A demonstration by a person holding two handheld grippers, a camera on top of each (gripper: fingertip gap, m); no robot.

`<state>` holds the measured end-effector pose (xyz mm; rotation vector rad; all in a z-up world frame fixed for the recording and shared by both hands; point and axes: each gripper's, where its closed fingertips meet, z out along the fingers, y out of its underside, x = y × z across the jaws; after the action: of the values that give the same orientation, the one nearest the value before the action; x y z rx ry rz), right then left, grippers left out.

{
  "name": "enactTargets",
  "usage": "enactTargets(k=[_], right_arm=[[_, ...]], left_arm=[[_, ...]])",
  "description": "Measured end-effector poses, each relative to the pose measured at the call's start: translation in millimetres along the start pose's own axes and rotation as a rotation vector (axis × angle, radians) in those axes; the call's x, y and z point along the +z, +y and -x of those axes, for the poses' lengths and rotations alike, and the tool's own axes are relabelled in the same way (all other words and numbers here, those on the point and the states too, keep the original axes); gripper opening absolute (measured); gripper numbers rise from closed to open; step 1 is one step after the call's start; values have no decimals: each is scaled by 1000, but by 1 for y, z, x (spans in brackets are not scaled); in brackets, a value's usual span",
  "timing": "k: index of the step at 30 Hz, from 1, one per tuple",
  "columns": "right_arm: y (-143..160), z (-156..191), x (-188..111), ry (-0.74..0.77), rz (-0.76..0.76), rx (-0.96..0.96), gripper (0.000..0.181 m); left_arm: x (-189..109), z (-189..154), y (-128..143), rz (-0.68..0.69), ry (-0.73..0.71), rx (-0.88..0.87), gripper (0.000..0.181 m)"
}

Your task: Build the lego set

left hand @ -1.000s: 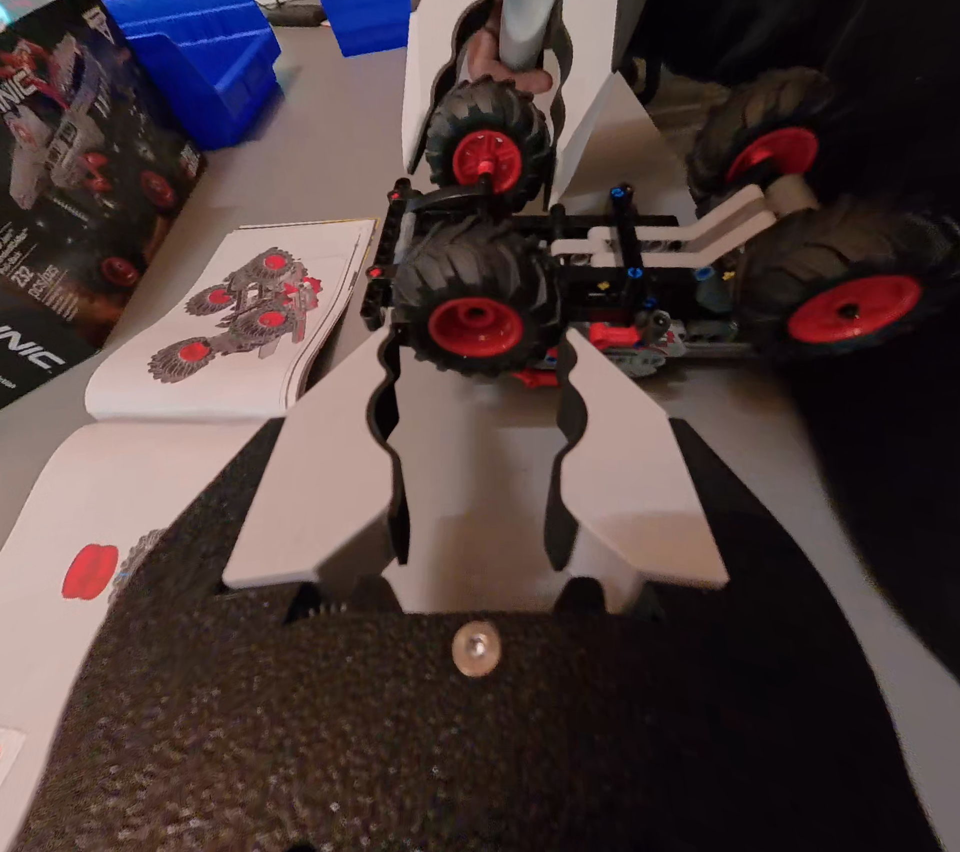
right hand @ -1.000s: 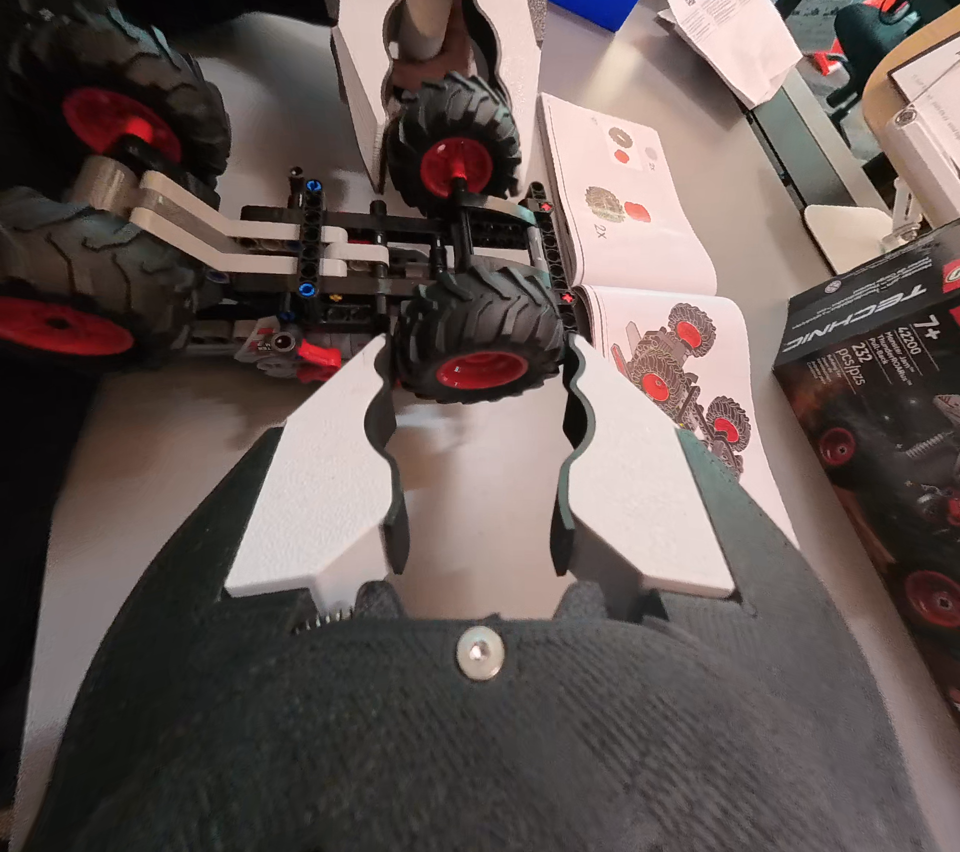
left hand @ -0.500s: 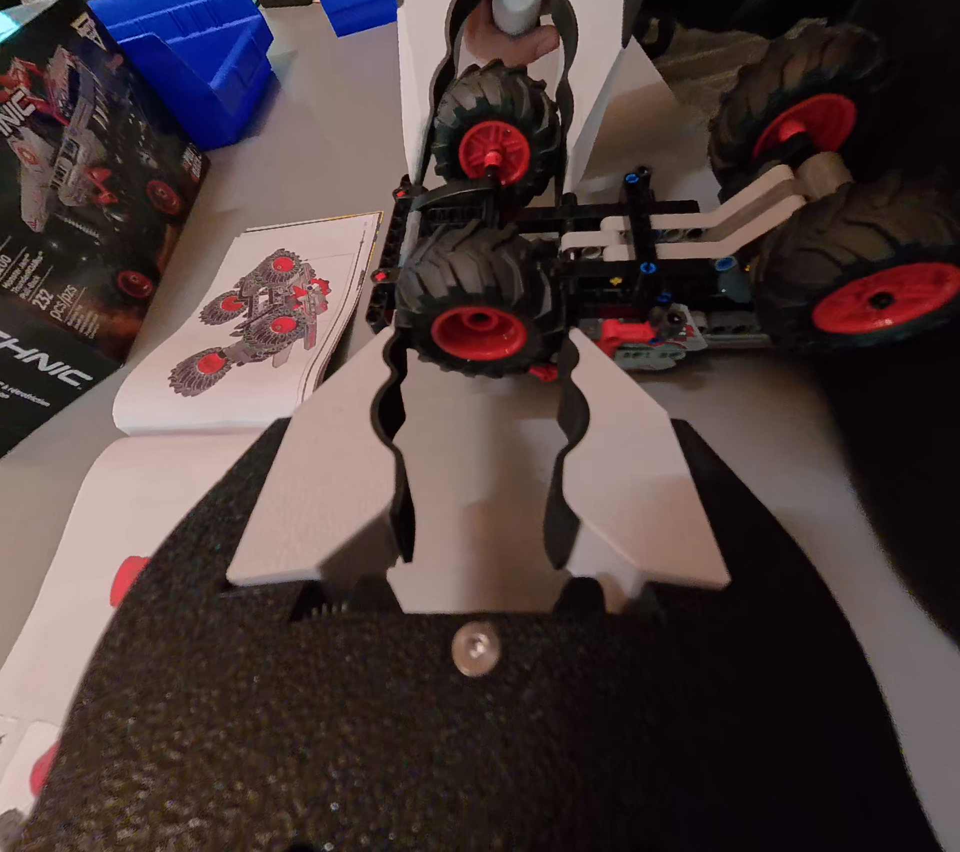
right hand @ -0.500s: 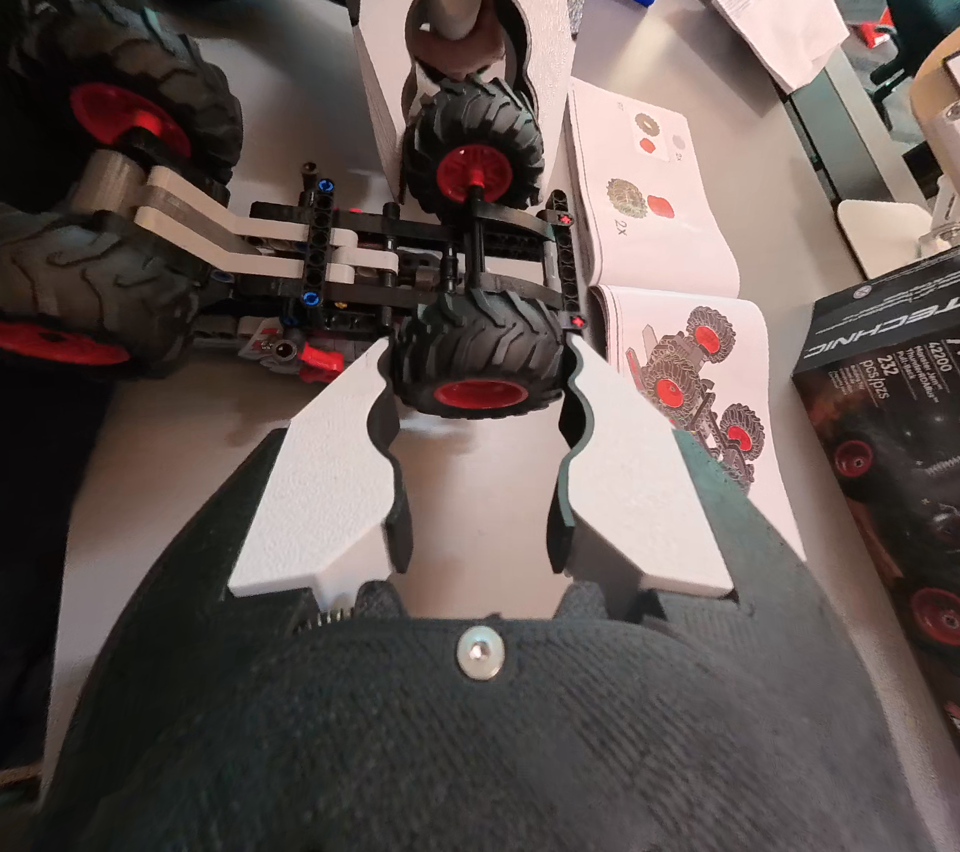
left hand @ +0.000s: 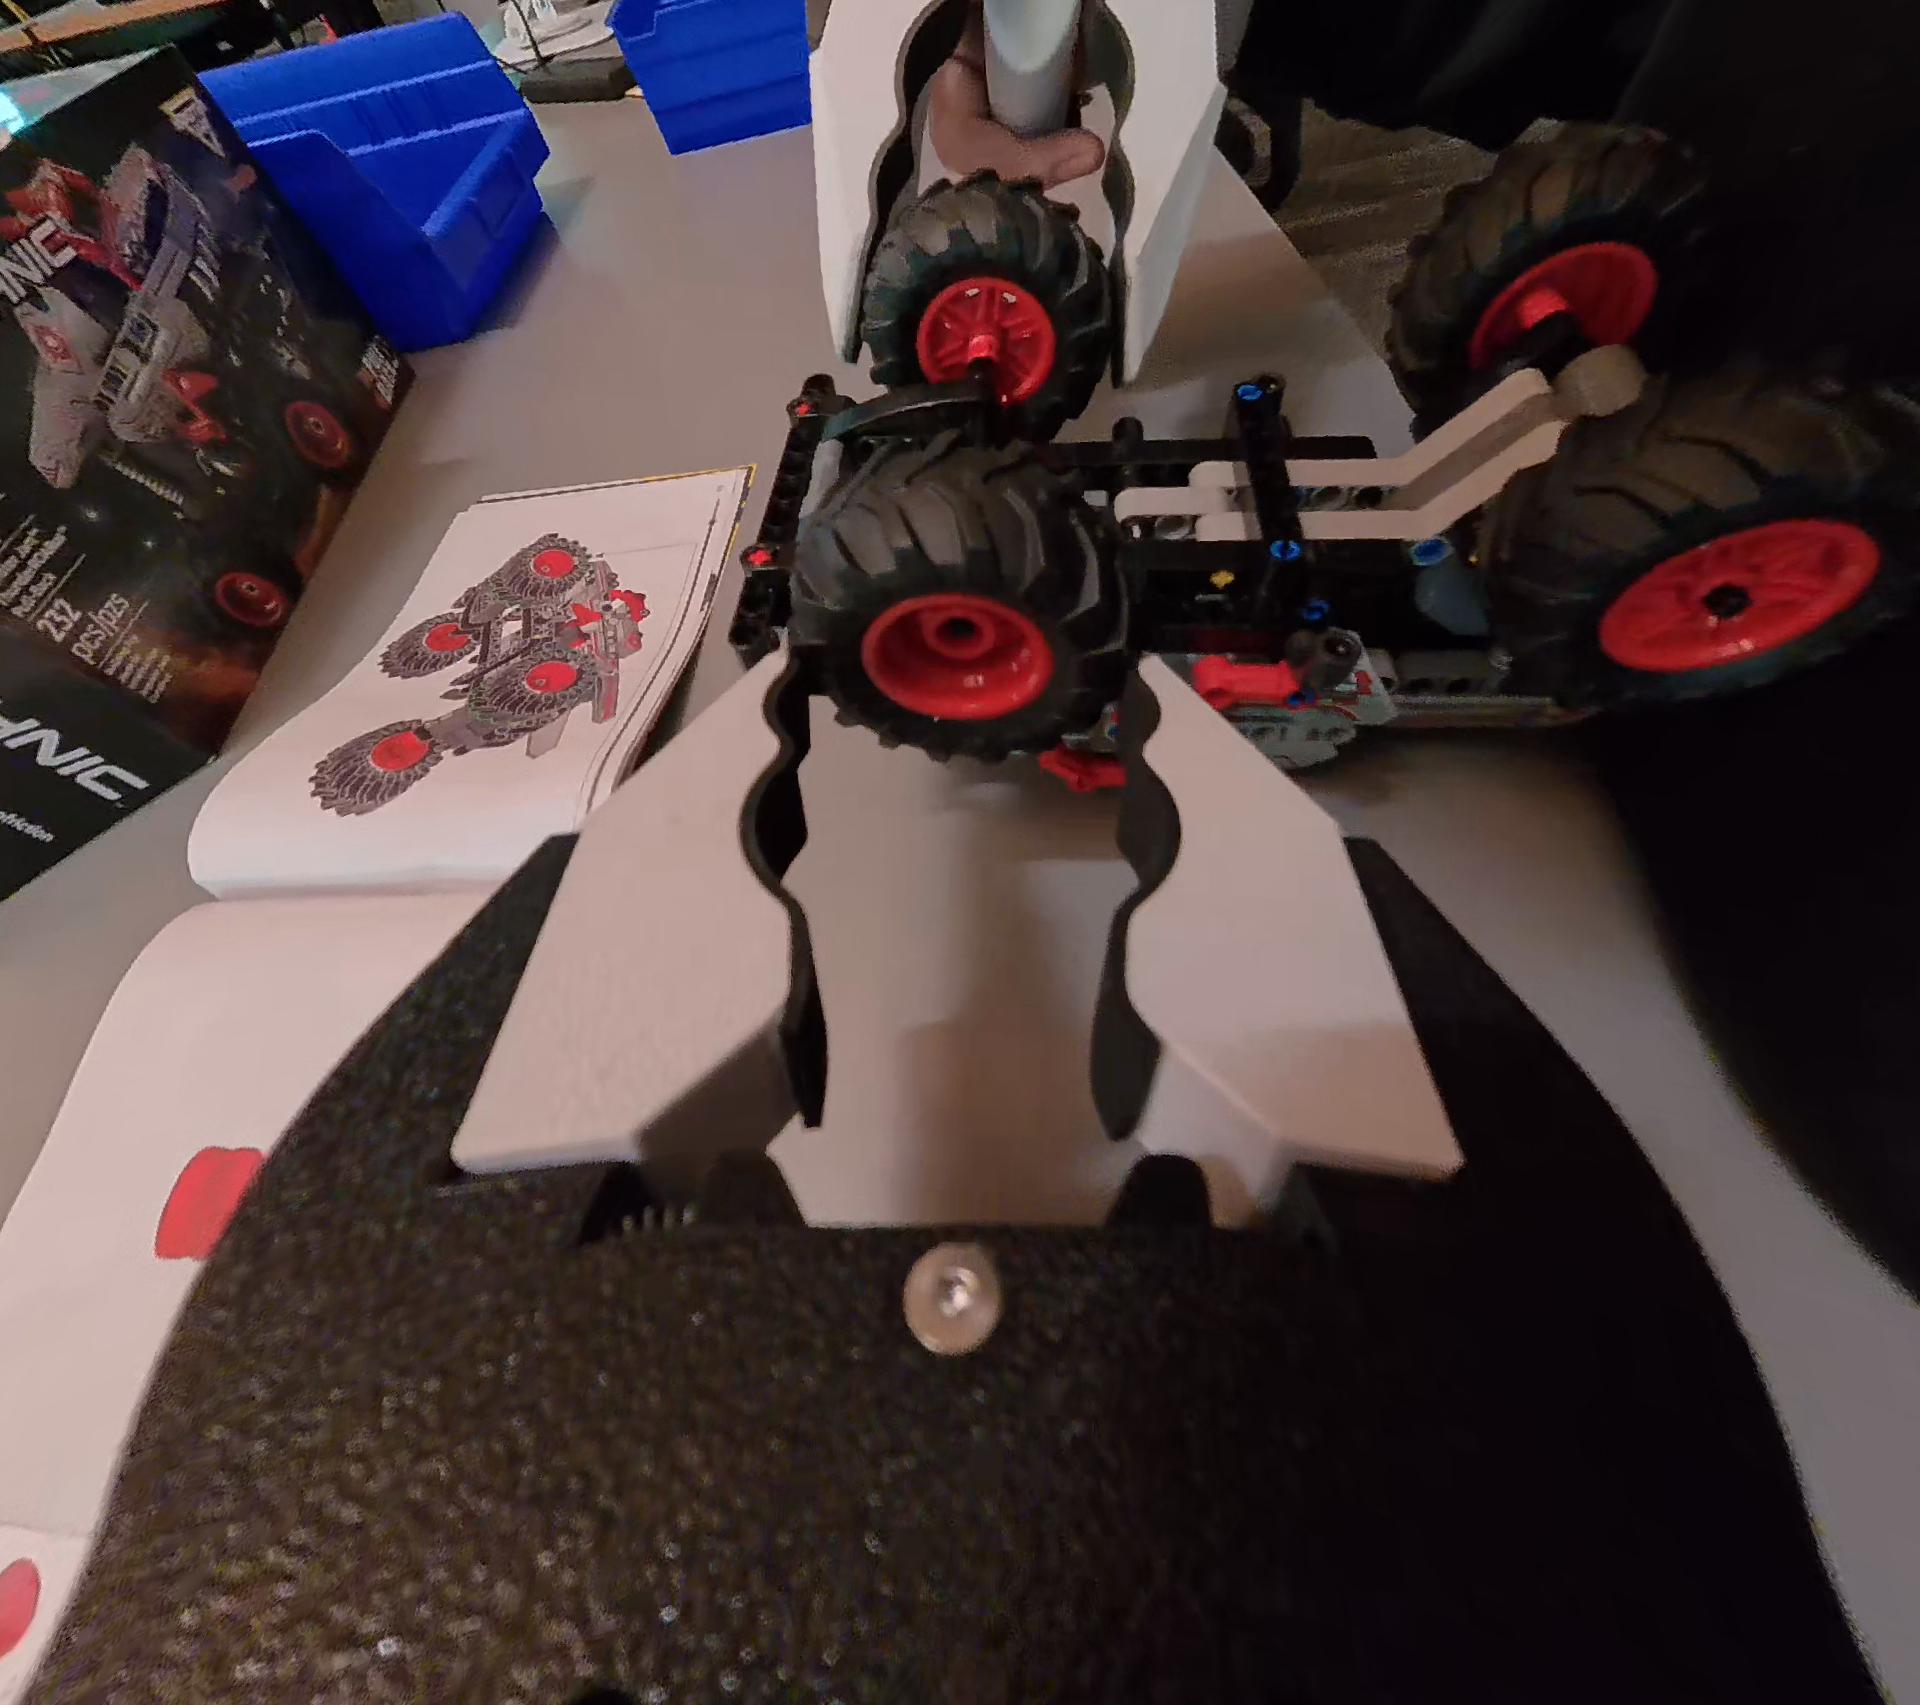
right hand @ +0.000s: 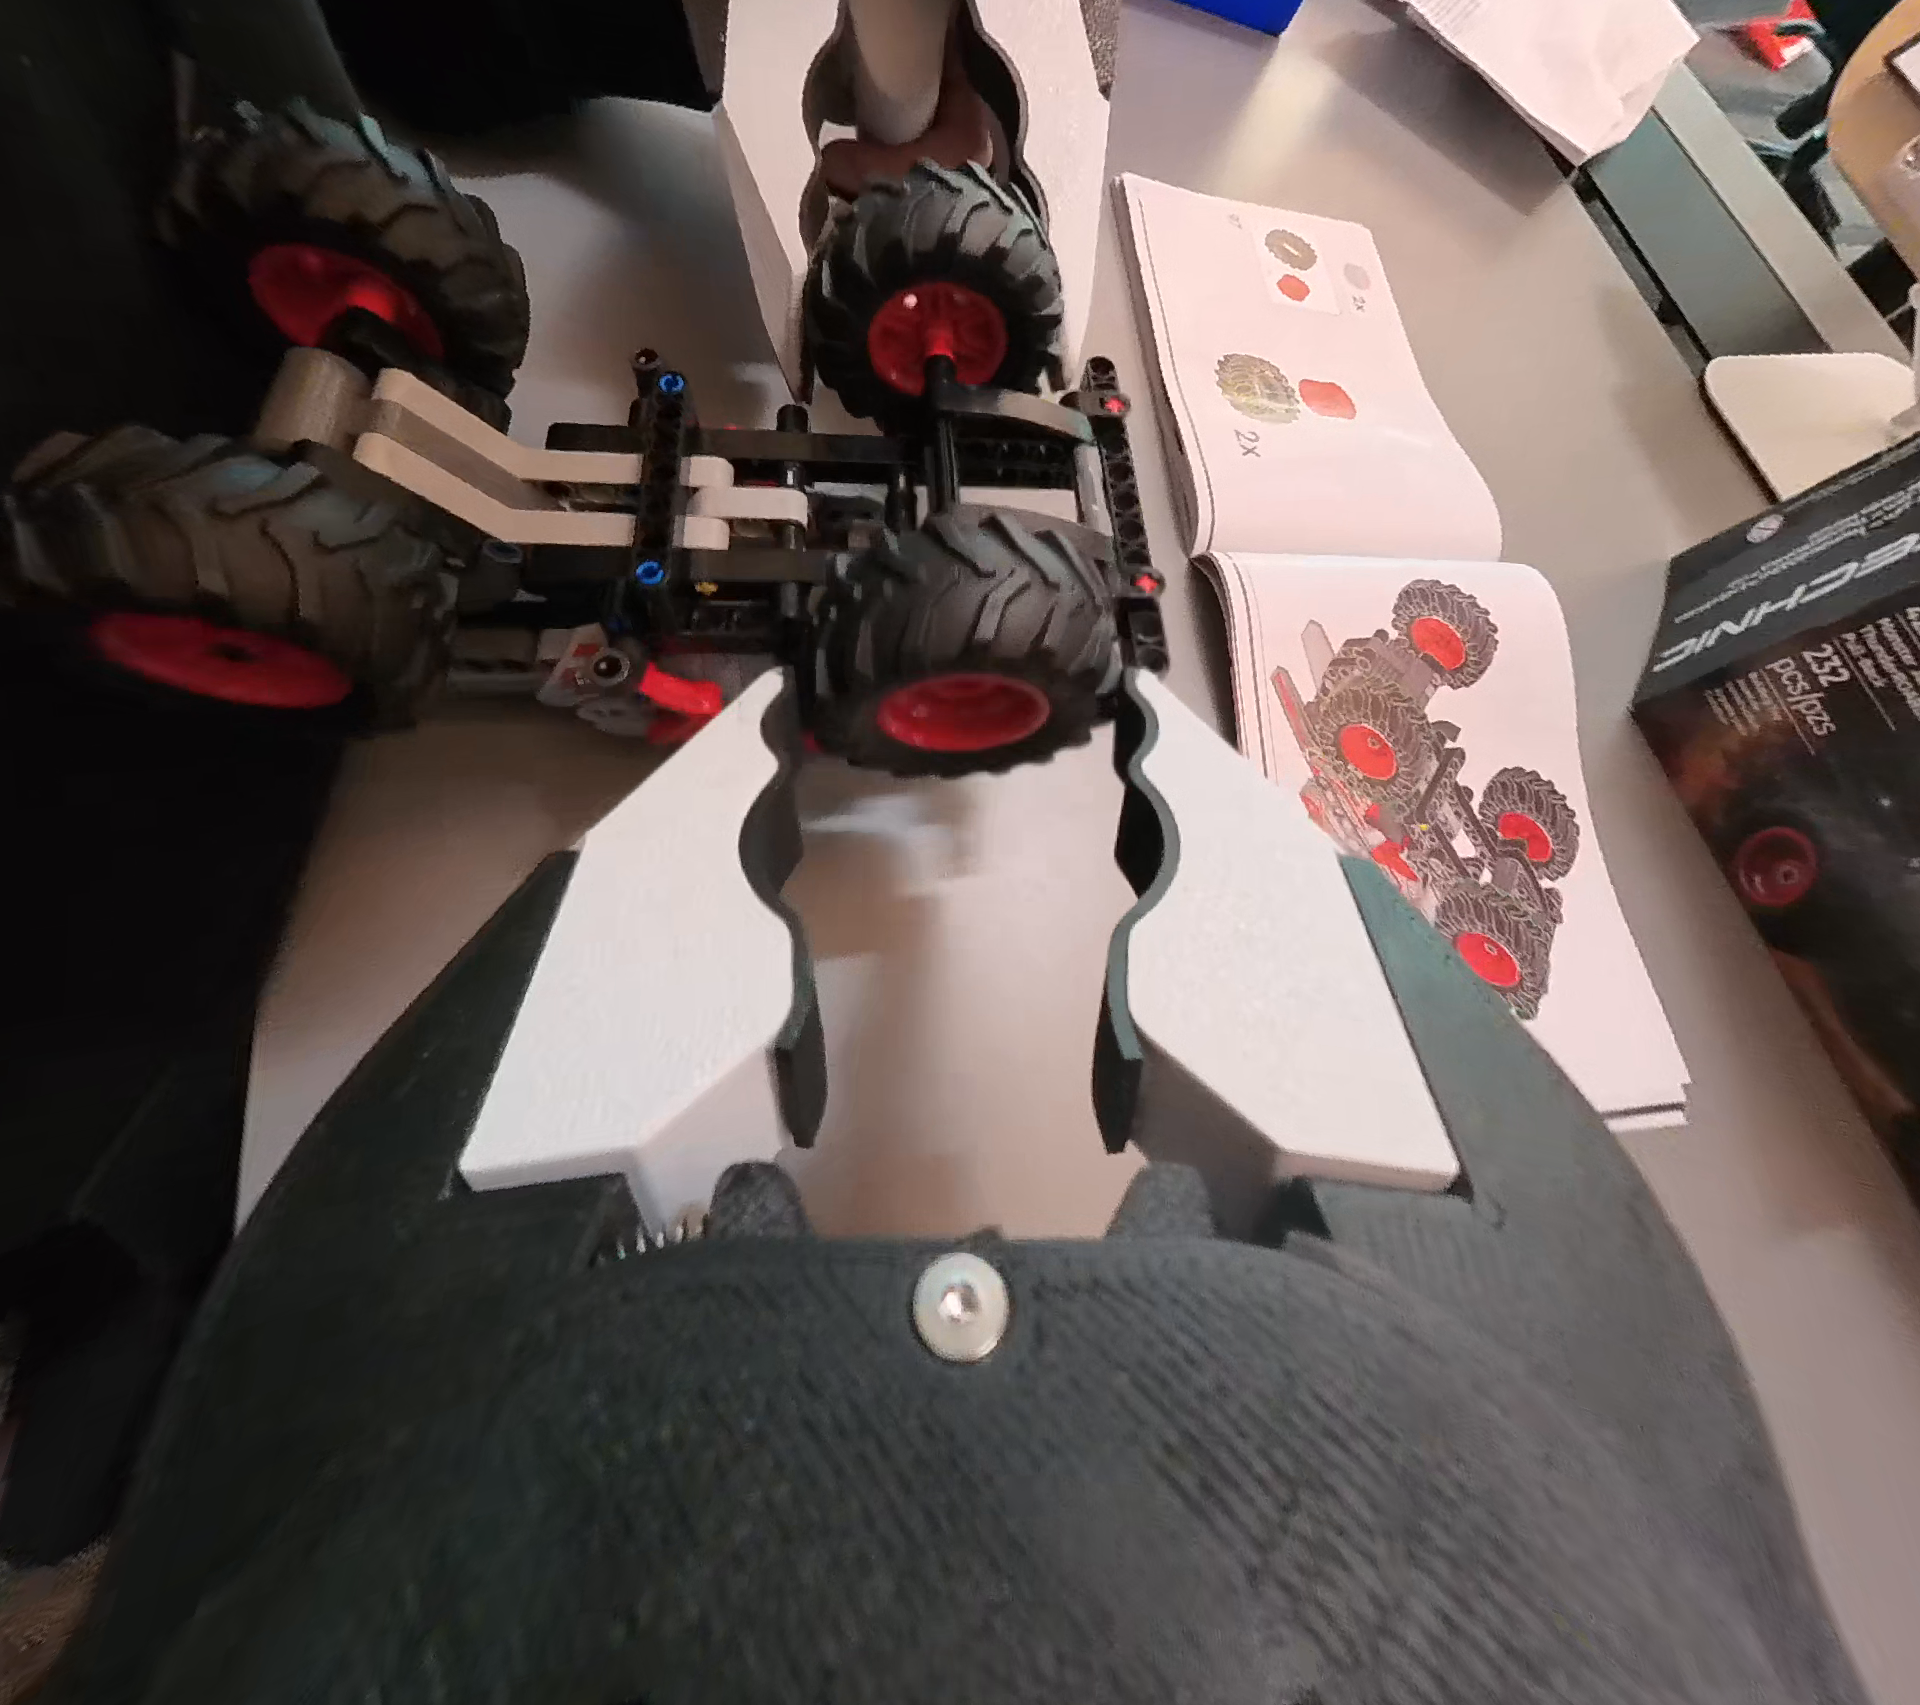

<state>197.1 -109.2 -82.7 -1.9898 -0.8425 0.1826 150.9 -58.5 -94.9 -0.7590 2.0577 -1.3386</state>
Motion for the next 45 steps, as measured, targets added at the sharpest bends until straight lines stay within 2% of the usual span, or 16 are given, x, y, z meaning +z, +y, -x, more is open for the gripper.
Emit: enactTargets(k=[18,29,34,36,39,43,44,45], right_arm=[[-3,-1,8,20,142,-109,57],[-1,-2,2,58,56,-91,58],[-6,-8,-1,76,11,-67,76],[-11,-8,2,58,-30,-55,74],[-7,-1,7,12,7,-84,60],[-15,11,-2,-1,-16,-102,73],[-20,14,-9,-2,-52,-89,75],[-25,16,-16,2,-86,-71,72]], left_arm=[[-3,-4,5,14,4,9,55],[-6,-2,-2,-10,-24,5,57],[-11,-1,-17,-61,-22,14,62],[-7,-3,-18,-45,-7,13,64],[-5,-4,-18,-24,-13,63,68],[-13,-19,-29,-37,11,104,76],[-22,-29,-38,-65,66,115,70],[-33,-42,-50,-110,151,97,30]])
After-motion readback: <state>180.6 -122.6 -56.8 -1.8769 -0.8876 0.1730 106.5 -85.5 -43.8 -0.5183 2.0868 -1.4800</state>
